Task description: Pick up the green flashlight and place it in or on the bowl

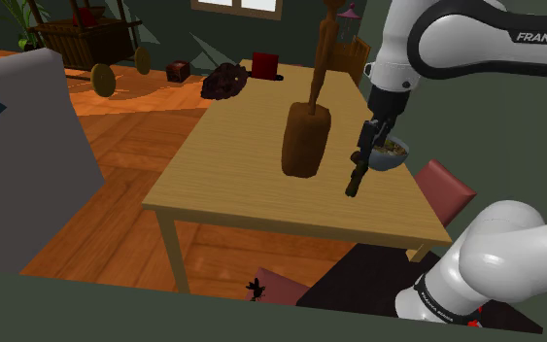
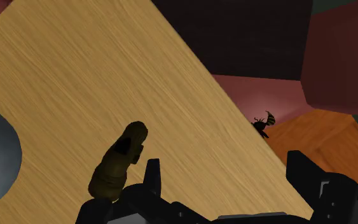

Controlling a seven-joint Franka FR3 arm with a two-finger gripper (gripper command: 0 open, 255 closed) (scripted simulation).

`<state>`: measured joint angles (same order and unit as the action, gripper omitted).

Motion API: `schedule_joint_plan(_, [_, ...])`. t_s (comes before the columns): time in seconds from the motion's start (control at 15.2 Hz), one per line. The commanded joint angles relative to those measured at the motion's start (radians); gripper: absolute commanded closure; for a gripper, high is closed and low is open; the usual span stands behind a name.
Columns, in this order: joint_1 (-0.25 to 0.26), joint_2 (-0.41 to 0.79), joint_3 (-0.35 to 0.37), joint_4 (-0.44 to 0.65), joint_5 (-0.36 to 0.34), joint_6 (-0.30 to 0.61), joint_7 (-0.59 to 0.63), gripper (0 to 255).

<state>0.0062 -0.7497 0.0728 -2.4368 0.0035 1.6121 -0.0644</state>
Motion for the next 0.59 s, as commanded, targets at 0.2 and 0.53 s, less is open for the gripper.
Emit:
schedule_joint_plan(0.2, [-0.024,0.061,-0.057,-0.004,-0.028,0.070,-0.061,0])
schedule_joint_plan(0.53, [-0.058,0.190,-0.149,0.016,-0.059,0.183,-0.162,0])
